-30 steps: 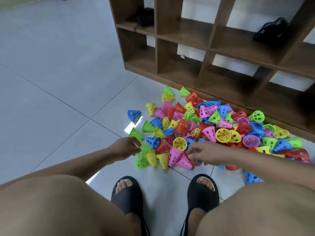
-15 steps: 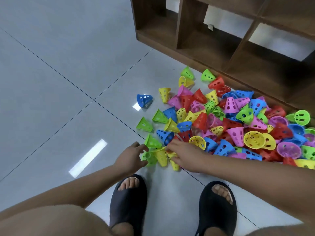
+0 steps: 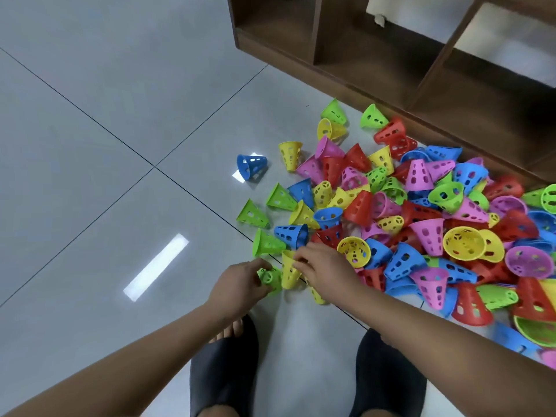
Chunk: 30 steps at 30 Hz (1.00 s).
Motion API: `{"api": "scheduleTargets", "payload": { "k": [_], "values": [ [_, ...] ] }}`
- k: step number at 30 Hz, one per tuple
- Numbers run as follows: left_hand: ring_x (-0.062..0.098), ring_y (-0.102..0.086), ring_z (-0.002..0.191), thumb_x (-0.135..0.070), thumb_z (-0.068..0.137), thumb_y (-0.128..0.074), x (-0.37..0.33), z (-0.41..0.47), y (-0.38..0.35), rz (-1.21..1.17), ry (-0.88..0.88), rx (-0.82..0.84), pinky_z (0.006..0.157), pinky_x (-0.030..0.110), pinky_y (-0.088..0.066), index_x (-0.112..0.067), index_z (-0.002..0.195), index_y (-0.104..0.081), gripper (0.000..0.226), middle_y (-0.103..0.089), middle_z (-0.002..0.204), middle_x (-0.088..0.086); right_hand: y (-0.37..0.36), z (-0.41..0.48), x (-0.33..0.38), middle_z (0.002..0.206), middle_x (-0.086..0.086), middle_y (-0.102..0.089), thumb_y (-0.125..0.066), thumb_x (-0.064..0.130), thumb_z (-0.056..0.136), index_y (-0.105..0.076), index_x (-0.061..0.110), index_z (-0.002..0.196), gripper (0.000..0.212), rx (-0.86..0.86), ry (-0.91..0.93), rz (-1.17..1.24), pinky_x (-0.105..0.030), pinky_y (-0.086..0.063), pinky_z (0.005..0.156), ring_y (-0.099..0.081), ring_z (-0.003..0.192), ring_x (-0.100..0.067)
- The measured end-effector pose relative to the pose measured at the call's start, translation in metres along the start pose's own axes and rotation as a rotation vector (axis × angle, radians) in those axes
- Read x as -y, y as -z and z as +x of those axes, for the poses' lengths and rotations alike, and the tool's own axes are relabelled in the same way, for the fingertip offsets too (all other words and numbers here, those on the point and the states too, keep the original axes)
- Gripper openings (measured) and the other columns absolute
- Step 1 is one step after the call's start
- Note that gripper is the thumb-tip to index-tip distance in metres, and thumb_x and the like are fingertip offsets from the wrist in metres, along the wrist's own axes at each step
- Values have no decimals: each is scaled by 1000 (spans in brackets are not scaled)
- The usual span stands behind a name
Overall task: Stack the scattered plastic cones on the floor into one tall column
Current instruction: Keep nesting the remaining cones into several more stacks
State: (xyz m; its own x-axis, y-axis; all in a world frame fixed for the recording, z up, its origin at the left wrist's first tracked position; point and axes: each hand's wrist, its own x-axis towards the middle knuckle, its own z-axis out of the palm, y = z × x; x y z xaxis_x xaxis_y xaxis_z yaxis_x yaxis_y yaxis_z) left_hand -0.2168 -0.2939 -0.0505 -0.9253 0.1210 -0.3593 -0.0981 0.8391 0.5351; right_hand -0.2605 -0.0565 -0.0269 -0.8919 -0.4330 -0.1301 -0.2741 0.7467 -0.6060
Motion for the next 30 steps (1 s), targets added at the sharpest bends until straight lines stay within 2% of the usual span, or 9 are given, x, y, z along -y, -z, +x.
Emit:
{"api": "scheduleTargets", "payload": {
  "k": [4,7,9,14,17,19,22,25,30],
  "values": [
    [3,-68,80,-40,82,-81,-1,-3,-4,-154,56,42,76,21,-50,-44,115,-66,36,-72,85,-14,18,-11,7,75,9,-67,-67,24,102,-73,21,92,12,-81,-285,447,-23,-50,65,-60,70,-6],
    [-5,-70,85,-38,81,-86,-5,-3,-3,-301,87,128,75,13,-49,-45,110,-67,36,-74,98,-17,14,-19,19,68,0,-69,-65,17,104,-75,14,97,13,38,-412,690,-21,-47,54,-60,57,-7],
    [-4,-71,86,-38,81,-87,-4,-3,-2,-382,113,129,75,13,-52,-42,112,-70,36,-75,100,-18,7,-23,22,69,-4,-71,-63,15,105,-74,13,97,13,113,-409,623,-21,-48,52,-60,54,-4],
    [14,-75,94,-31,80,-75,4,-4,7,-590,163,118,92,41,-60,-43,116,-69,38,-77,110,-16,-7,-13,12,72,2,-72,-61,19,104,-70,18,107,10,111,-421,414,-24,-50,55,-67,58,-4],
    [9,-71,108,-14,74,-63,1,-10,9,-578,37,187,88,32,-61,-44,133,-59,67,-61,136,-16,-12,-10,9,98,9,-71,-64,19,101,-67,23,116,16,55,-369,301,-33,-60,72,-69,75,-9],
    [5,-64,115,-11,75,-69,1,-13,6,-498,-41,205,82,26,-60,-47,139,-55,74,-51,140,-19,-11,-12,7,108,8,-65,-68,18,98,-66,22,116,19,6,-265,195,-35,-59,83,-66,90,-10],
    [1,-61,113,-32,80,-84,0,-9,-1,-360,-92,130,84,24,-57,-50,136,-57,65,-49,134,-24,-4,-21,-1,114,12,-52,-68,26,97,-62,26,114,18,-19,-141,-22,-37,-55,73,-63,90,-16],
    [-1,-63,107,-47,84,-84,-2,-1,-5,-299,-106,70,85,22,-55,-45,130,-62,52,-53,129,-23,3,-32,-10,117,13,-48,-66,38,97,-61,27,120,26,50,-122,-156,-41,-55,68,-62,86,-17],
    [-4,-63,100,-44,87,-81,0,2,-6,-235,-127,33,85,16,-49,-42,126,-65,43,-57,124,-22,4,-44,-21,111,9,-54,-66,27,99,-66,23,115,16,73,-72,-184,-36,-52,72,-61,91,-17]
  ]
}}
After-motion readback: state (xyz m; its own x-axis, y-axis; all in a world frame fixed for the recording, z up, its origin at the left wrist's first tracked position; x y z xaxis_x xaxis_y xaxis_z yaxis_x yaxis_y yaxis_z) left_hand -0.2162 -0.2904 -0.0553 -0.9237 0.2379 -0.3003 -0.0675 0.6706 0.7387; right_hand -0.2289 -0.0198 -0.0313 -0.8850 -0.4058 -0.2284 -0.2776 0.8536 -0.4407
